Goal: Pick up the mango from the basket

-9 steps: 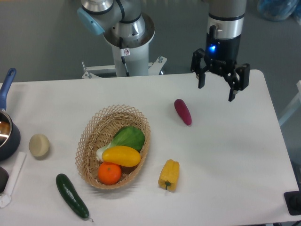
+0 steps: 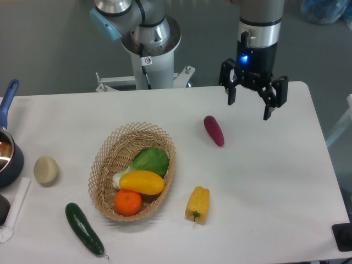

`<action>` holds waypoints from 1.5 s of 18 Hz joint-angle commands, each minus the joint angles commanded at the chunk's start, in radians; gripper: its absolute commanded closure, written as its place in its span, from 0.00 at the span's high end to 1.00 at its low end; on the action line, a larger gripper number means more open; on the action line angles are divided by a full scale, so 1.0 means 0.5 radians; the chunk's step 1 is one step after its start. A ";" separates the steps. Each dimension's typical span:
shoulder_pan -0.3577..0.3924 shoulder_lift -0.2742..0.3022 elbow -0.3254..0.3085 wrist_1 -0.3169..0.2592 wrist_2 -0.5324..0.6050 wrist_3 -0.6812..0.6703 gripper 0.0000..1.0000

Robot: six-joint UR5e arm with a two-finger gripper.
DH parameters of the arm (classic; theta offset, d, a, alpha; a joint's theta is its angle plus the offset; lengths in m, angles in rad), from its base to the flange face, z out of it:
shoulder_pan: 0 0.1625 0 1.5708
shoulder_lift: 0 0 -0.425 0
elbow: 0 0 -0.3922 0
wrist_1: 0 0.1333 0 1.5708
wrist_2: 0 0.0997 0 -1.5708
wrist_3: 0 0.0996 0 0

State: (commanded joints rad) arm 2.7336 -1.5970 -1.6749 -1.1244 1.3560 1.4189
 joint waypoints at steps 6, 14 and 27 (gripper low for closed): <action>0.003 0.031 -0.083 0.052 -0.055 -0.116 1.00; -0.132 -0.049 -0.114 0.055 -0.077 -0.481 1.00; -0.662 -0.445 -0.108 0.353 0.221 -0.393 1.00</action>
State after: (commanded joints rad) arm 2.4024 -1.8193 -1.7288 -0.9480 1.4663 1.2223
